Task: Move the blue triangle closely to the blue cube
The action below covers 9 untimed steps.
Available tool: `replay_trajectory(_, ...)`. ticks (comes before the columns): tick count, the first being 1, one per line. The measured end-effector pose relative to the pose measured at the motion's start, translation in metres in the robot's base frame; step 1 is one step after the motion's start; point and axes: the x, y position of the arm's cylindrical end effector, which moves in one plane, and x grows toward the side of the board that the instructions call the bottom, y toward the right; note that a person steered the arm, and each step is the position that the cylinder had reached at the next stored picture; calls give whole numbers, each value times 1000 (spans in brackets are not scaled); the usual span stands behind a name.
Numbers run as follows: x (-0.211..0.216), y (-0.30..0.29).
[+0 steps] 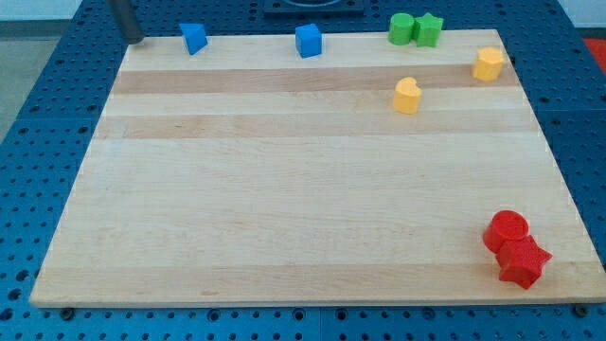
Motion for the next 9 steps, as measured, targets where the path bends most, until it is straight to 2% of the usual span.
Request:
replay_trajectory(3,3,159)
replay_trajectory(4,3,183)
replay_trajectory(7,3,196)
replay_trajectory(8,3,149)
replay_trajectory(9,6,129)
